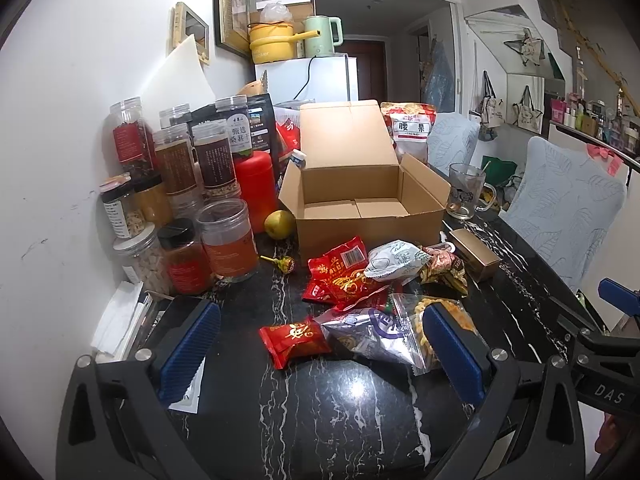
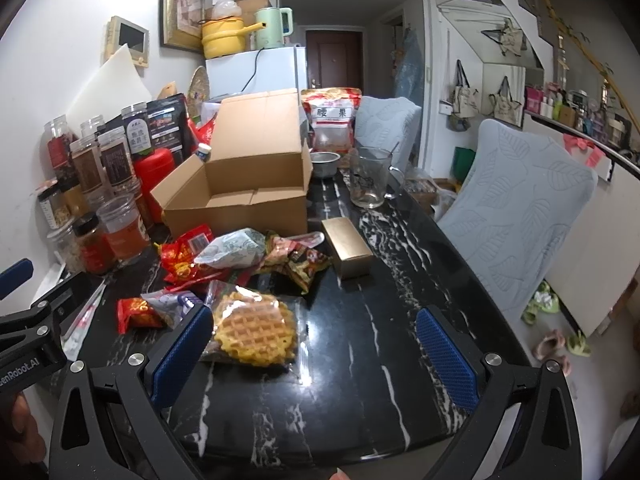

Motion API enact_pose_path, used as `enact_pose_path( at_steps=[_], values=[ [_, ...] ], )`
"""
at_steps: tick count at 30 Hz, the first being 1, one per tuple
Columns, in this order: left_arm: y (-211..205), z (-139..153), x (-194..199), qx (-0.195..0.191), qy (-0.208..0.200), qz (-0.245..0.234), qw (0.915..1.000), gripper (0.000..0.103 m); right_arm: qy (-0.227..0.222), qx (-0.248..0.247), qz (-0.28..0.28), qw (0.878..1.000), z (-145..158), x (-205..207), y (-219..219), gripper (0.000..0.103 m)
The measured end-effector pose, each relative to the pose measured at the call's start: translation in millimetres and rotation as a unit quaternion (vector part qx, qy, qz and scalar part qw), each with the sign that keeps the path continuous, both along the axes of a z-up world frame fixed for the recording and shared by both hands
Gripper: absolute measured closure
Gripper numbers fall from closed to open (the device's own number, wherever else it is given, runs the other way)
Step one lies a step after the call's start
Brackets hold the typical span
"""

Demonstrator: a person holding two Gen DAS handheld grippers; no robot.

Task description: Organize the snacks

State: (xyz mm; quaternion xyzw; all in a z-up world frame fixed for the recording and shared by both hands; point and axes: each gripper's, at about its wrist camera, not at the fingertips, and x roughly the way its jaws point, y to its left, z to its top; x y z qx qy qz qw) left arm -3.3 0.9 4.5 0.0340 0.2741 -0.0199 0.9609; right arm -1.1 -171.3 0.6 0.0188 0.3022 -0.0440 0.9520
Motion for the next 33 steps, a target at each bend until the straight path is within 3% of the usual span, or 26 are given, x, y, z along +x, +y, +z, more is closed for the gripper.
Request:
enact_pose_path(
  at_steps=[33],
  values=[
    [-1.2,-2.6,-2.9,-0.001,0.007,-0.005,1.0000,0.000,-0.003,-0.002,0.009,1.000,-1.9,-2.5,5.2,0.000]
  ],
)
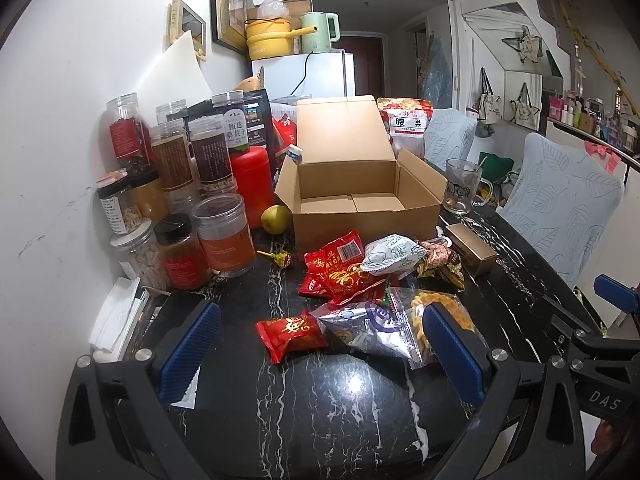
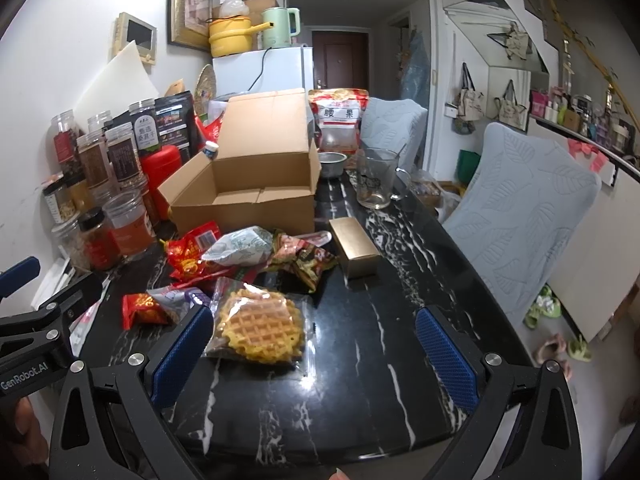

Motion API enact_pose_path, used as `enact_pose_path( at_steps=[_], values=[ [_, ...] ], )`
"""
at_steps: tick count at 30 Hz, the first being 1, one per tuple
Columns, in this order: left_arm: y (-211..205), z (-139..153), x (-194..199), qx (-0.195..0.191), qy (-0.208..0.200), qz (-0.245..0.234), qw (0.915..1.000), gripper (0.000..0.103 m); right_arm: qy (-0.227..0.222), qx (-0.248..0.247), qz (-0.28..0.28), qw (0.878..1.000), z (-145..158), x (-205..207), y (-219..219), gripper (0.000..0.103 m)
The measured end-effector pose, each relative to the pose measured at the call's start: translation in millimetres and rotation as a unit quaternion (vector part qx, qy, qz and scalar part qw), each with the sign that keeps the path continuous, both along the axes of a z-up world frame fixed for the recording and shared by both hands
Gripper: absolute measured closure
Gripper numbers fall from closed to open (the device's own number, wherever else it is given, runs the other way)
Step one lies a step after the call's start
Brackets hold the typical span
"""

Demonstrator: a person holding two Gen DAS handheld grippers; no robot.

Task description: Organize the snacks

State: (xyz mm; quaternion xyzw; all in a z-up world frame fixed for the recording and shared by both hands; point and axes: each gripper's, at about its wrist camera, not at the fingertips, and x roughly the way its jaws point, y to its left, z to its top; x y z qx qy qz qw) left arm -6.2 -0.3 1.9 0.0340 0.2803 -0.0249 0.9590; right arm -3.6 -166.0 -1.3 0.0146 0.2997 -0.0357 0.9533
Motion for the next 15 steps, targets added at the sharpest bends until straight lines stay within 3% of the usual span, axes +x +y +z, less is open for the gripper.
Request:
enact_pose_path(
  at_steps=[15],
  values=[
    [0.0,-0.9,-1.5,0.000,0.002,-0.003,1.0000,0.000,0.001,-0.001,0.003,1.000,-0.3,-1.0,2.4,0.000]
  ],
)
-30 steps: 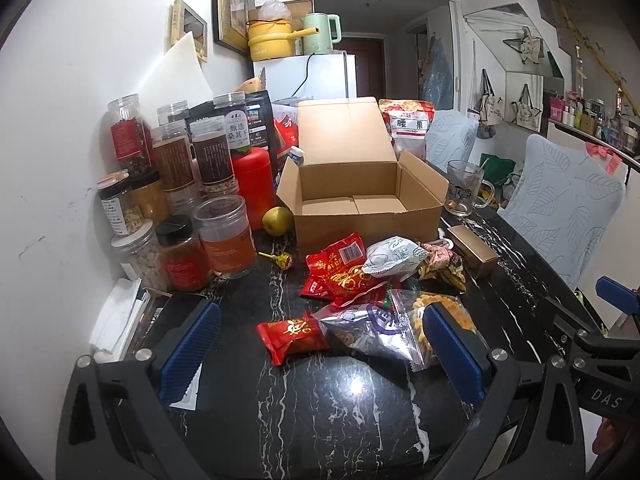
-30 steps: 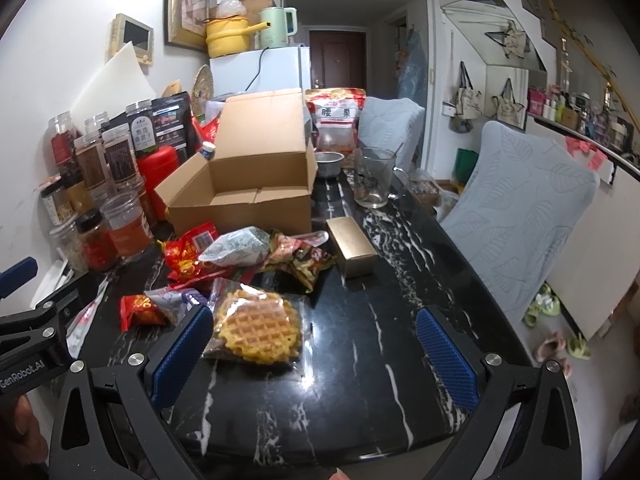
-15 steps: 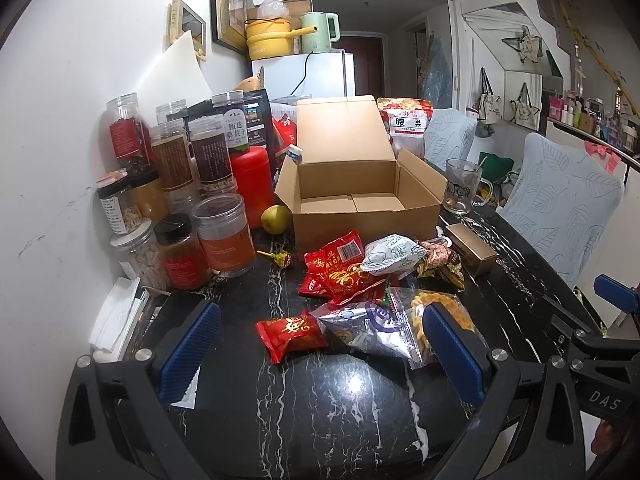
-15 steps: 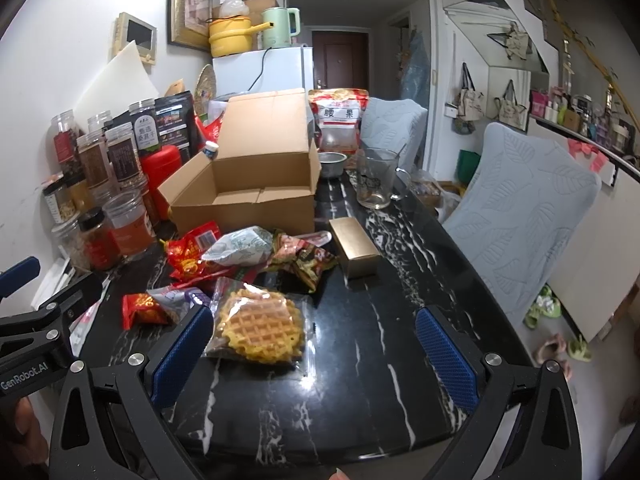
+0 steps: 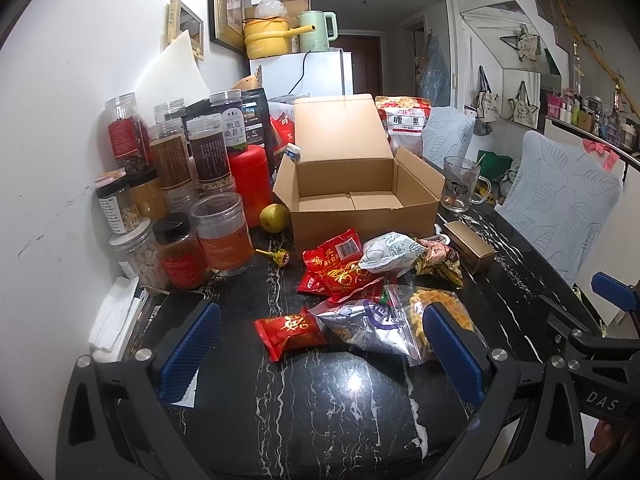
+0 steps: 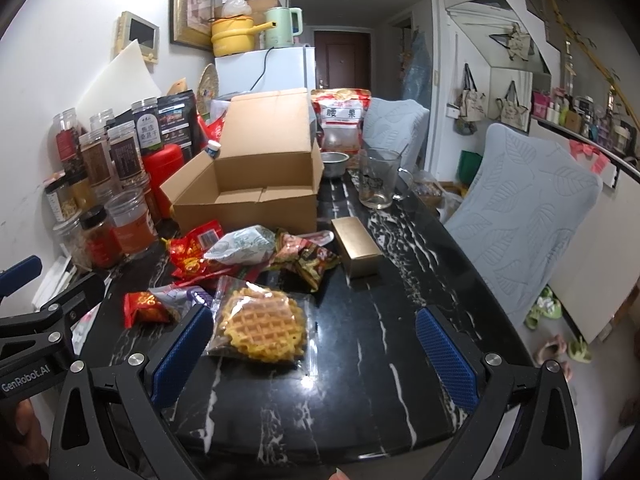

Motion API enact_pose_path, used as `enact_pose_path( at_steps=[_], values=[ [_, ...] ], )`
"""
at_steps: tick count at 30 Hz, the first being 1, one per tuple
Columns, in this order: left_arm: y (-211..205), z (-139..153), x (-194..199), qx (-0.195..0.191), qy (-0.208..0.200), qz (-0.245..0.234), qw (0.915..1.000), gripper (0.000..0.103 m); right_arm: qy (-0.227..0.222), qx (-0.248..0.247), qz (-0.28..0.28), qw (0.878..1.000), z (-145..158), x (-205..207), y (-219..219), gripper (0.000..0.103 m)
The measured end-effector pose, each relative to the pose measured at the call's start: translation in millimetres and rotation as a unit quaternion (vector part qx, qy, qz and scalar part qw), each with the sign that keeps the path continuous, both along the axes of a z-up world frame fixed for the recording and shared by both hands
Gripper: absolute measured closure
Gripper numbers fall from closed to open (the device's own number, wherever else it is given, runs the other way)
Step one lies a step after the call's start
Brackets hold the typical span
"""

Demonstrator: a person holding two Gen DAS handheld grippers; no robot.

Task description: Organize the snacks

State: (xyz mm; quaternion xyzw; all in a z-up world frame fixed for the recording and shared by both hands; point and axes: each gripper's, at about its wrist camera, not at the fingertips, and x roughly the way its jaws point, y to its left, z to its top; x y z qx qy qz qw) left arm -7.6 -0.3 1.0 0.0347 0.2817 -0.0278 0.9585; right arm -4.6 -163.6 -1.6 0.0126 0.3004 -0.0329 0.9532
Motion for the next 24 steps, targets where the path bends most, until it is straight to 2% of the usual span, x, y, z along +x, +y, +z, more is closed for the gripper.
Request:
enact_pose_path(
  at_steps=[13,24],
  values=[
    [5,-2,0,-0.004,0.003,0.002,1.0000,0.000,0.002,-0.002,0.016,1.000,-4,0,1,0.000],
    [16,-15,14,-0.013,0.026,-0.003,0.9996,0.000,0.021,-0.004,0.055,0.998,-31,8,3,0.000]
  ],
)
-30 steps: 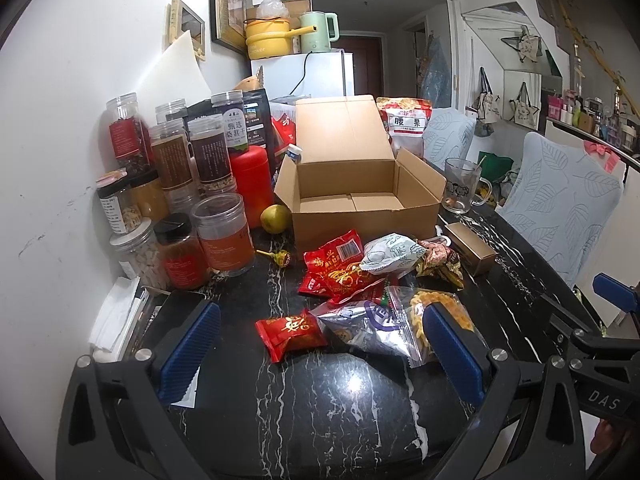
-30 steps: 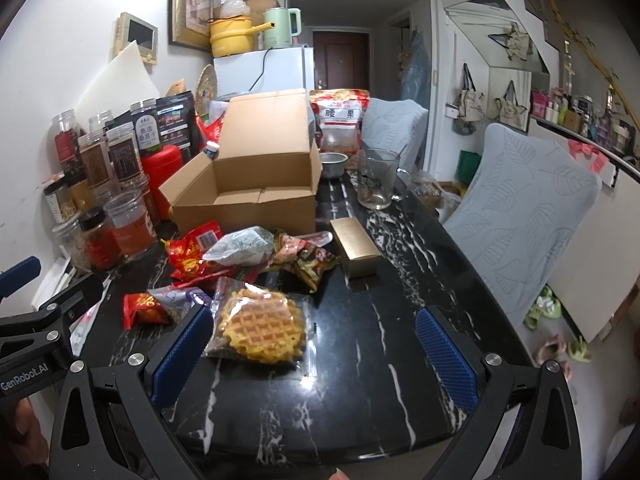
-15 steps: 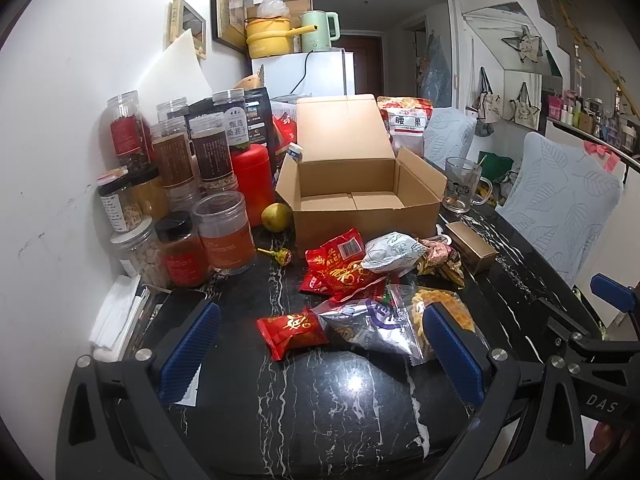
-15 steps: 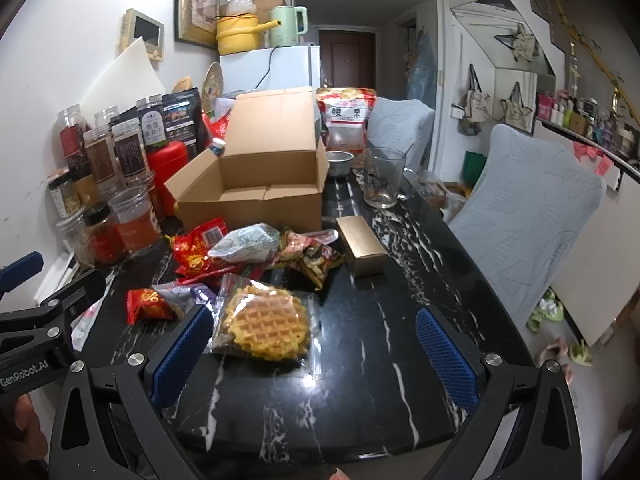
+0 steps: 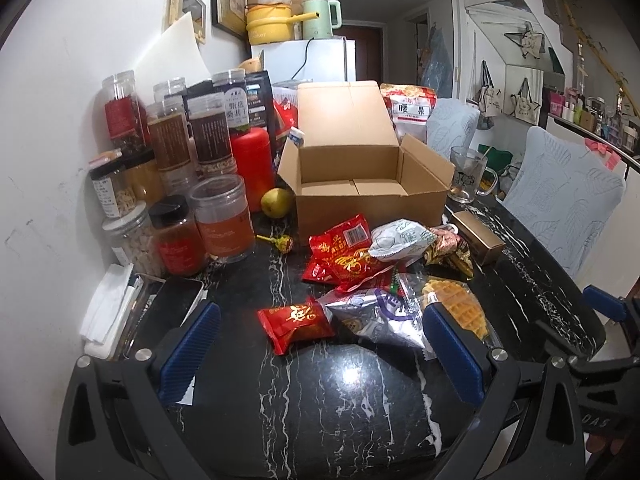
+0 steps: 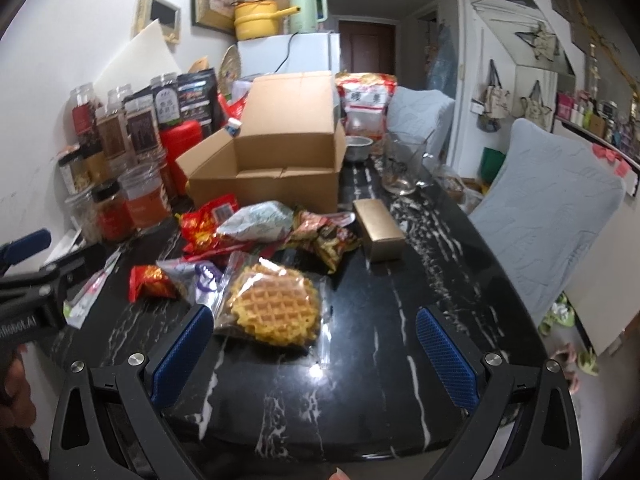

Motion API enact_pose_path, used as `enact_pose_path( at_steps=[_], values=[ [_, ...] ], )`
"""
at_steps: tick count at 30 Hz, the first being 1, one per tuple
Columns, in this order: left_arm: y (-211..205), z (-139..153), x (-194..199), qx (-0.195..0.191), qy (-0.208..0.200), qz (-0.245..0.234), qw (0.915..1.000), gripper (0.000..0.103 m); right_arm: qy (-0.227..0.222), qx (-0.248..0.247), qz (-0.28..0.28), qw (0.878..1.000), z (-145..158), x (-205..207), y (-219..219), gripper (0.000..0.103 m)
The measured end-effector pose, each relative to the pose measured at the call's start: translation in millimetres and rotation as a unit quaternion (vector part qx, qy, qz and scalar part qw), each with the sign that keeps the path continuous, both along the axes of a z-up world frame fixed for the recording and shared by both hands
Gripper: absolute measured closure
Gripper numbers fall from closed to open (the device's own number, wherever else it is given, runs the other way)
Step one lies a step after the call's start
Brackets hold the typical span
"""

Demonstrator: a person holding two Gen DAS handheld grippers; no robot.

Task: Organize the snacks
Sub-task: 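Reach the right gripper to the packaged waffle and close on it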

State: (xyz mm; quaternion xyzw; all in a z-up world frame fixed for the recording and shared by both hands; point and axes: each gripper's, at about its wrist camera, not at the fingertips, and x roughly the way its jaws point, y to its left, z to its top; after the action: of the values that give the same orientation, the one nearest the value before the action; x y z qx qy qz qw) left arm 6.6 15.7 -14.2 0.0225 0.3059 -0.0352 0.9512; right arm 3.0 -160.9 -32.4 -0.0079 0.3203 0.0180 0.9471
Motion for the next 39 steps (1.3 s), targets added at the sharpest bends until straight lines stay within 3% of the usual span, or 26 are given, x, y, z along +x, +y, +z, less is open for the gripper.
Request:
enact_pose_path(
  at_steps=[12,20,30,36,39],
  values=[
    [8,-23,10,-0.005,0.036,-0.023,0.9991,0.000,0.023,-0.002,0.046,0.999,-54,7,16,0.000],
    [11,-42,17,-0.022,0.072,-0.048,0.9960,0.000,0.019,-0.051,0.055,0.997,-78,20,31,0.000],
    [6,-55,45,-0.032,0.108,-0.070,0.9911,0.000,0.037,-0.097,0.040,0.994,-89,59,35,0.000],
    [11,-50,65,-0.052,0.105,-0.072,0.9906,0.000,0.022,-0.119,0.044,0.992,-84,76,37,0.001],
    [15,-49,74,-0.054,0.102,-0.070,0.9908,0.000,0.020,-0.136,0.048,0.989,-81,88,39,0.007]
  ],
)
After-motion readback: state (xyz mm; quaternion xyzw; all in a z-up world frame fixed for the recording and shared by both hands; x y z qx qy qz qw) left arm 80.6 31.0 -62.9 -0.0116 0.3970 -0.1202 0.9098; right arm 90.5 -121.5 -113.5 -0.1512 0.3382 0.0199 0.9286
